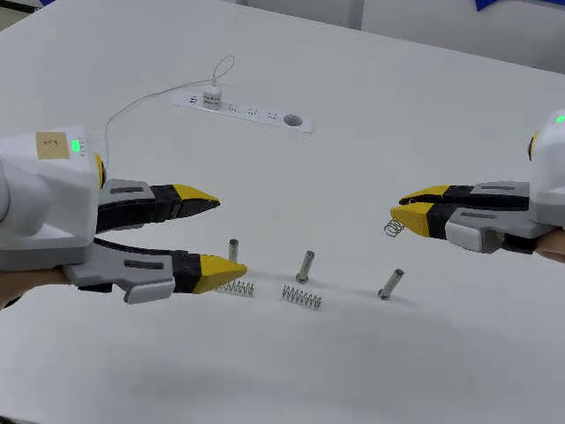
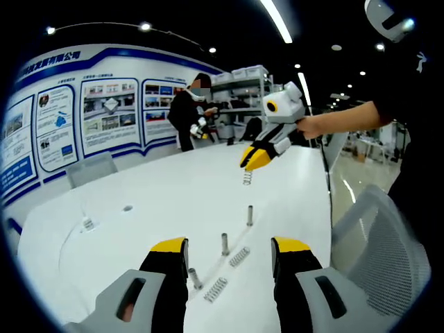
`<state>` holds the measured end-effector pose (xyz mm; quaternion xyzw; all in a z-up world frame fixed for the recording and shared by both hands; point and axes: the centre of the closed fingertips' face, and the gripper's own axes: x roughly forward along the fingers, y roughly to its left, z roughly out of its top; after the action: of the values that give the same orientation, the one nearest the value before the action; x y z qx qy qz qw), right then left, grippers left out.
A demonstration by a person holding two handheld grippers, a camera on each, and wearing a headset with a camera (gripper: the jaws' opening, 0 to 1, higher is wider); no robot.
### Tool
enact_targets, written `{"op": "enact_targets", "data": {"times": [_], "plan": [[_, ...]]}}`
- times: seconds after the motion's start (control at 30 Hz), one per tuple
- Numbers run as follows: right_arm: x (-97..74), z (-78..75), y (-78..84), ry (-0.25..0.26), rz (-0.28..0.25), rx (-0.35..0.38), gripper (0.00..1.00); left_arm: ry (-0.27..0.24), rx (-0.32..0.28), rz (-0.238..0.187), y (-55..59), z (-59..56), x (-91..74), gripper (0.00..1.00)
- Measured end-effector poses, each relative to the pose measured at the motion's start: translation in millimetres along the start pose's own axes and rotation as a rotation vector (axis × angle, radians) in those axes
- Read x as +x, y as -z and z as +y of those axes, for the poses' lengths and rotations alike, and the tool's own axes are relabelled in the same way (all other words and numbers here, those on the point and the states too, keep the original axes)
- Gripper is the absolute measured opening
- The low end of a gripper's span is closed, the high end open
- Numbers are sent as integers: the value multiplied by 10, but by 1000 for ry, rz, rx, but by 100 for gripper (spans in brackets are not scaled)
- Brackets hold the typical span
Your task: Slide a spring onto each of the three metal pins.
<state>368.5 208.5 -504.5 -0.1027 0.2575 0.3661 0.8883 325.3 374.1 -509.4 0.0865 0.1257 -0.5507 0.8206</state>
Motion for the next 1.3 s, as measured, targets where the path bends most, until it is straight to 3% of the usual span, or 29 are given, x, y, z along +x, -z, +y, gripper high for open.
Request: {"op": "enact_targets", "data": {"times": [0.3,0.57,0.77,1.0,1.3], "plan": [[24,-117,251,32,39,-14,11,6,-10,13,65,-35,12,49],[35,-271,452,71,59,48,11,-5,-19,21,91,-12,-4,50],[67,-283,576,73,77,71,11,-20,-31,23,117,38,-29,53],[128,-303,679,82,102,83,11,-45,-35,64,244,68,-52,69],[165,-311,753,87,123,109,11,-77,-58,81,312,117,-111,80]]}}
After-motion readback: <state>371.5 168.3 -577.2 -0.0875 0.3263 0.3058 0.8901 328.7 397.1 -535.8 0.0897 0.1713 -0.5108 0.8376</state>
